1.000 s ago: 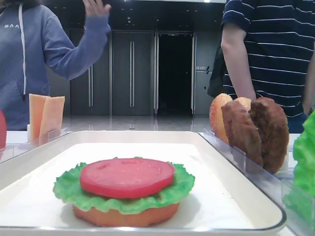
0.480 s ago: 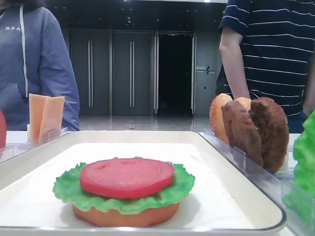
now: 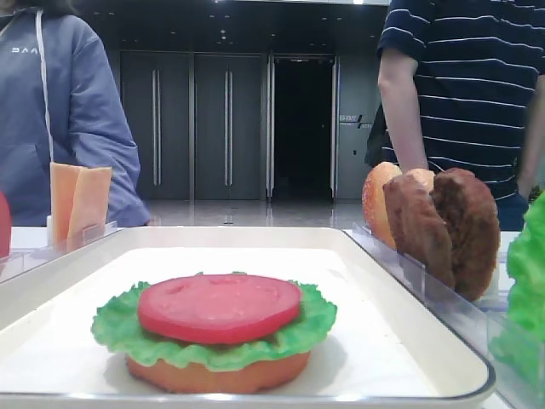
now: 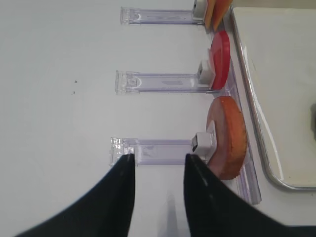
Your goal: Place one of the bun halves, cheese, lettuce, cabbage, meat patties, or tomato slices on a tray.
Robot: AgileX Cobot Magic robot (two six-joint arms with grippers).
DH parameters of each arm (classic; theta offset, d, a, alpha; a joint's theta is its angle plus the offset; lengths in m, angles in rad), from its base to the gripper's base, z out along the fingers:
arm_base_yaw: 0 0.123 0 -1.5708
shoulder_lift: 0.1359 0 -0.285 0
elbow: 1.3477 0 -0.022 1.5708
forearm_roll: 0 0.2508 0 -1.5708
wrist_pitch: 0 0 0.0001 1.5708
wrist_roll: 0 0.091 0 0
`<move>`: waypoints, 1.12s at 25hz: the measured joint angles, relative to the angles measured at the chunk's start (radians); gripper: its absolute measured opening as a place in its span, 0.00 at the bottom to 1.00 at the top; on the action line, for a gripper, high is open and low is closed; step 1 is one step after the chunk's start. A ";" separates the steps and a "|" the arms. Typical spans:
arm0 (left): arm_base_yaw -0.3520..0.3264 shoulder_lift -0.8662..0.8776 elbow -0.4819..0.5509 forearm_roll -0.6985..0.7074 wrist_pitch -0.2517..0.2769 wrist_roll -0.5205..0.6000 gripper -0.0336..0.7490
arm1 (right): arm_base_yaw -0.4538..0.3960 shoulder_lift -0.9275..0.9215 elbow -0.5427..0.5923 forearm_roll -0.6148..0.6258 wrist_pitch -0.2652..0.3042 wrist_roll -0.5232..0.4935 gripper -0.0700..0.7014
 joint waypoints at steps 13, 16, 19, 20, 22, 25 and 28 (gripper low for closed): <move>0.000 -0.074 0.013 -0.010 0.015 0.004 0.38 | 0.000 0.000 0.000 0.000 0.000 0.000 0.70; 0.000 -0.122 0.013 -0.010 0.016 0.004 0.38 | 0.000 0.000 0.000 0.000 0.000 0.000 0.70; 0.000 -0.131 0.013 -0.010 0.016 0.004 0.38 | 0.000 0.000 0.000 0.000 0.000 0.000 0.70; 0.000 -0.131 0.013 -0.010 0.016 0.004 0.38 | 0.000 0.000 0.000 0.000 0.000 0.000 0.70; 0.000 -0.131 0.013 -0.010 0.016 0.004 0.38 | 0.000 0.000 0.000 0.000 0.000 0.000 0.70; 0.000 -0.131 0.013 -0.010 0.016 0.004 0.38 | 0.000 0.000 0.000 0.000 0.000 0.000 0.70; 0.000 -0.131 0.013 -0.010 0.016 0.004 0.38 | 0.000 0.000 0.000 0.000 0.000 0.000 0.70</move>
